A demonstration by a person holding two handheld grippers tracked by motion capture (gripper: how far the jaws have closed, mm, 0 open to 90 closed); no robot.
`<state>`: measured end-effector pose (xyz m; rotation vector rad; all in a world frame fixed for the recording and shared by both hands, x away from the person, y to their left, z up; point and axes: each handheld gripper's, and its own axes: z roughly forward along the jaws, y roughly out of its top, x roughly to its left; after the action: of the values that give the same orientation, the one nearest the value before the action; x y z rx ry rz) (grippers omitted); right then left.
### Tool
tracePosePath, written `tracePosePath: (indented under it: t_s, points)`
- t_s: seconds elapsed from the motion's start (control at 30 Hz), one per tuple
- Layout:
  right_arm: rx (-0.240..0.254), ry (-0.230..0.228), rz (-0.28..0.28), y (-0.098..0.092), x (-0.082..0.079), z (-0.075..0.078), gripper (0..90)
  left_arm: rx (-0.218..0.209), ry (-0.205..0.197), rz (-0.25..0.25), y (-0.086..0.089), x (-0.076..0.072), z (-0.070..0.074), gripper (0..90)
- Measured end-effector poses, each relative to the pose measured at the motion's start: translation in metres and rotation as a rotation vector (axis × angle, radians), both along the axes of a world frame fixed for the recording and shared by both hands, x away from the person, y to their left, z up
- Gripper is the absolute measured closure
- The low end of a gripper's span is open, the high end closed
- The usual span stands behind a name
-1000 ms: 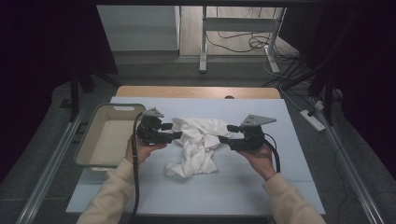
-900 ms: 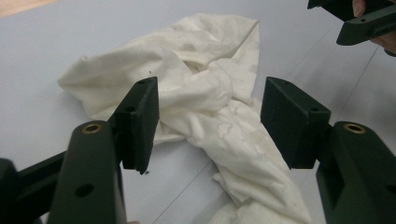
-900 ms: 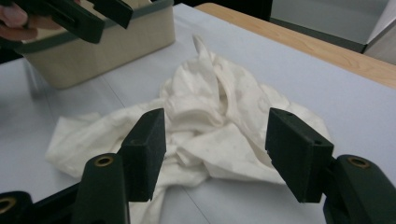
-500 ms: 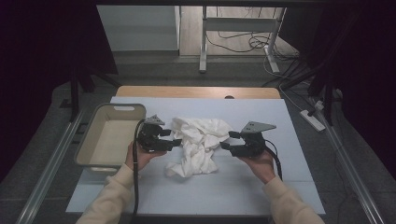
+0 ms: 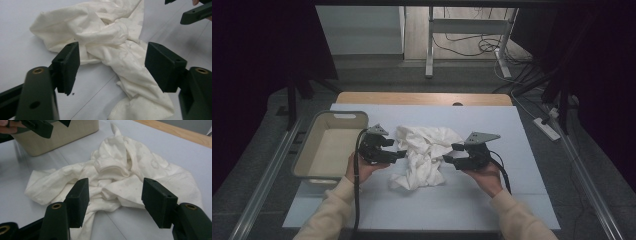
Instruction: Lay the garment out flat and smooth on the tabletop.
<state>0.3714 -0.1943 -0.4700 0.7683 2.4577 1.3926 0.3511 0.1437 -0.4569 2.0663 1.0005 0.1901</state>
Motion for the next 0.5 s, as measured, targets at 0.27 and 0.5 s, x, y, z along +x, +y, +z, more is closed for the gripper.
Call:
tracePosePath:
  t_s: [0.27,0.5]
  points:
    - [-0.036,0.020,0.011,0.014,0.003,-0.013,40.9,0.000,-0.001,-0.001,0.000,-0.001,0.001,27.6]
    - [-0.070,0.017,0.012,0.022,0.007,-0.018,41.3,-0.001,0.001,-0.006,0.000,0.000,0.001,27.6]
